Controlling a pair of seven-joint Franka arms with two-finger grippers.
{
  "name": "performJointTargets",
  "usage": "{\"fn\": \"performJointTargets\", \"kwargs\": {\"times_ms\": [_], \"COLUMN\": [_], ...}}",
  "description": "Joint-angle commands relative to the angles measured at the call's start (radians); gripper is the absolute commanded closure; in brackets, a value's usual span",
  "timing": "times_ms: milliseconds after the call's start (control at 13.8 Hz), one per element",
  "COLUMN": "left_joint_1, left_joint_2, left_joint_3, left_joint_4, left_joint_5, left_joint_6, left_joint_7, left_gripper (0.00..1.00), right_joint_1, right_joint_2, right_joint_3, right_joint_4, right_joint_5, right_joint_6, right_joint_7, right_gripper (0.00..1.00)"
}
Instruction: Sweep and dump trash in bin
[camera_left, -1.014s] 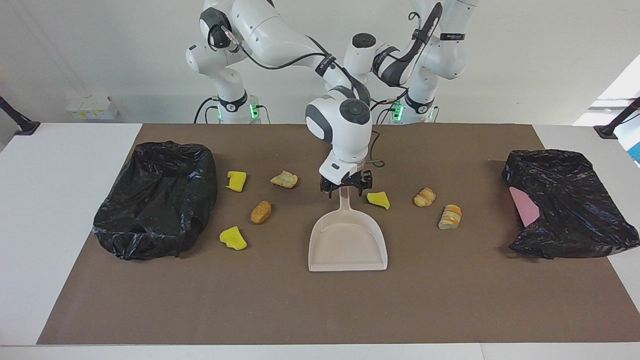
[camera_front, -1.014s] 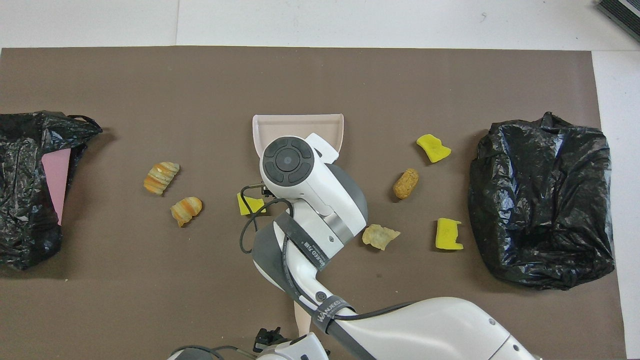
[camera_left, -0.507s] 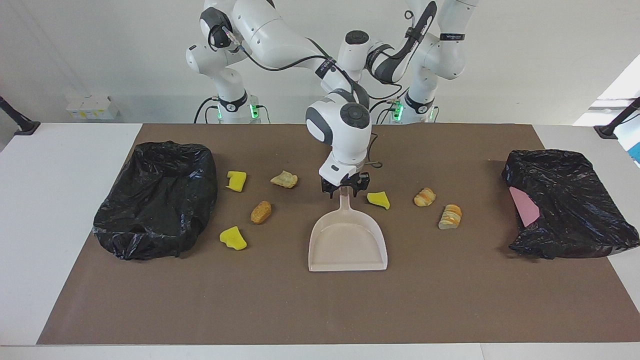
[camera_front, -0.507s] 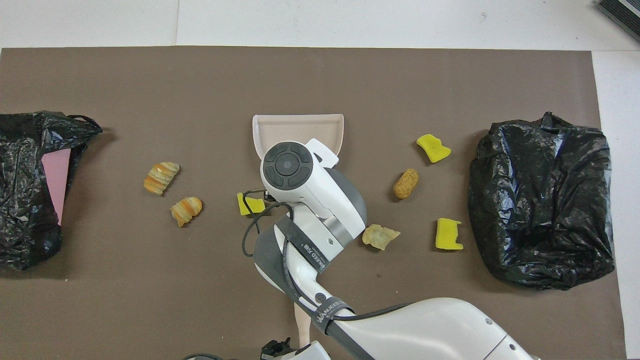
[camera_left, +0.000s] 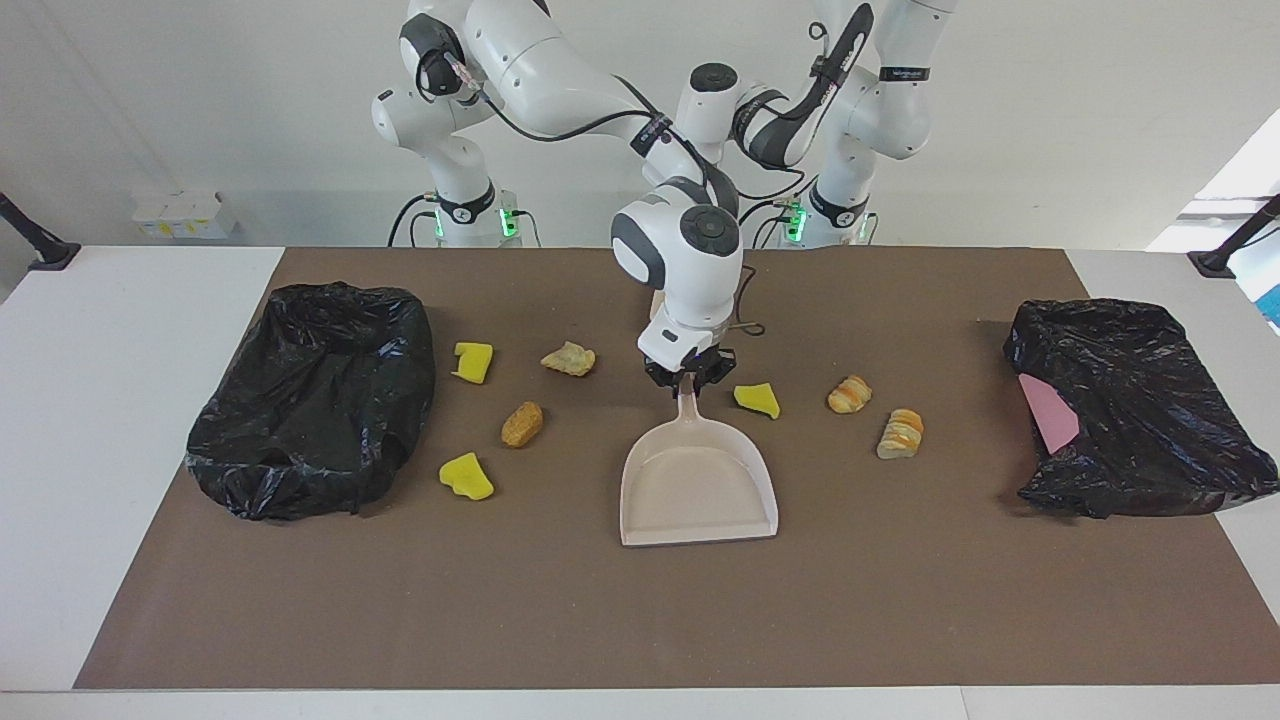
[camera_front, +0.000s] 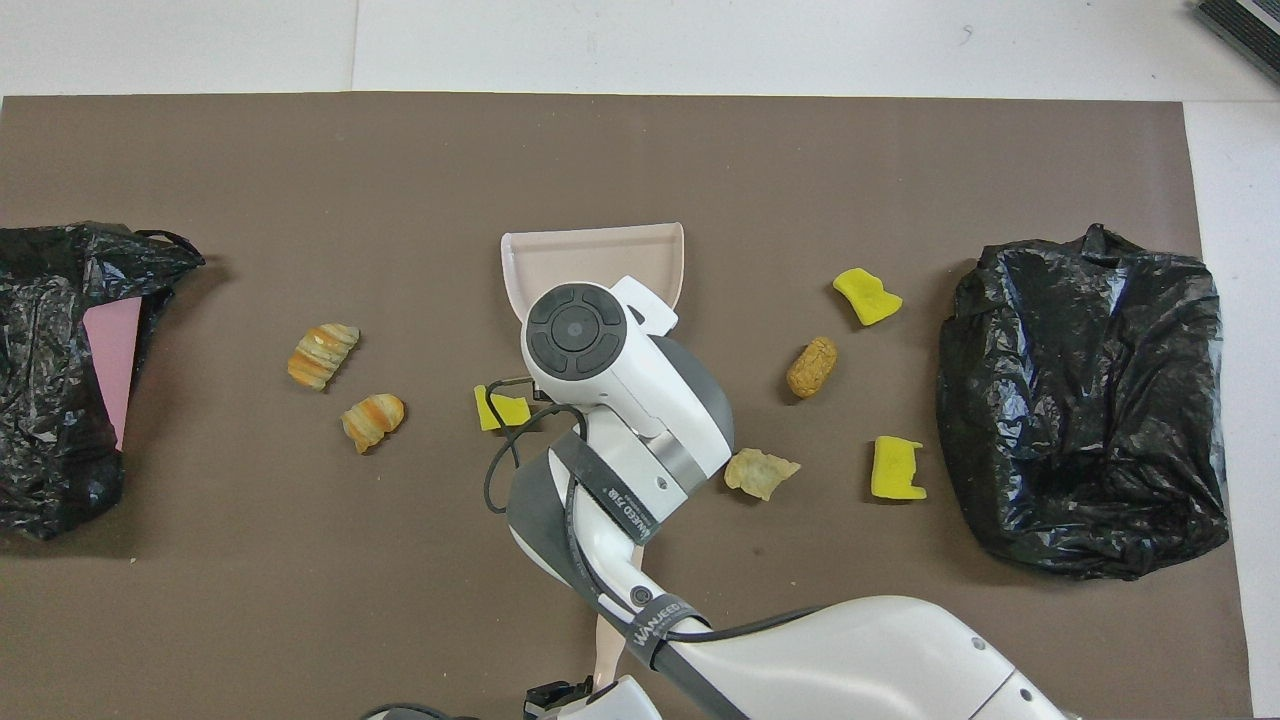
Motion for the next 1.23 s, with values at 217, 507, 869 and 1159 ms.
{"fn": "performJointTargets", "kwargs": {"times_ms": [217,507,869,1159], "left_joint_1": [0.191,0.368,0.602,0.762], "left_joint_2": [-0.022,-0.027,-0.032,-0.015], "left_joint_3": [0.008,0.007,0.008,0.008], "left_joint_4": [0.03,0.135,0.29,0.307], "left_joint_5": [0.006,0.072,0.092,0.092], "left_joint_6": [-0.084,-0.229,-0.407,-0.395], "left_joint_7": [0.025,0.031,0.18,0.318], "left_gripper": [1.0,1.0,1.0,1.0], "right_joint_1": [-0.037,-0.101,-0.155,-0.178], "right_joint_2": [-0.079,-0.189,-0.251,-0.261], "right_joint_3": [0.002,0.002,0.002,0.002], "right_joint_4": [-0.035,-0.126,-0.153,-0.155], "right_joint_5": [-0.014,-0.016,-0.016,-0.017], "right_joint_6": [0.009,0.004,-0.068,-0.08], "right_joint_7": [-0.097,-0.33,-0.694,-1.004], "right_gripper": [1.0,1.0,1.0,1.0]}}
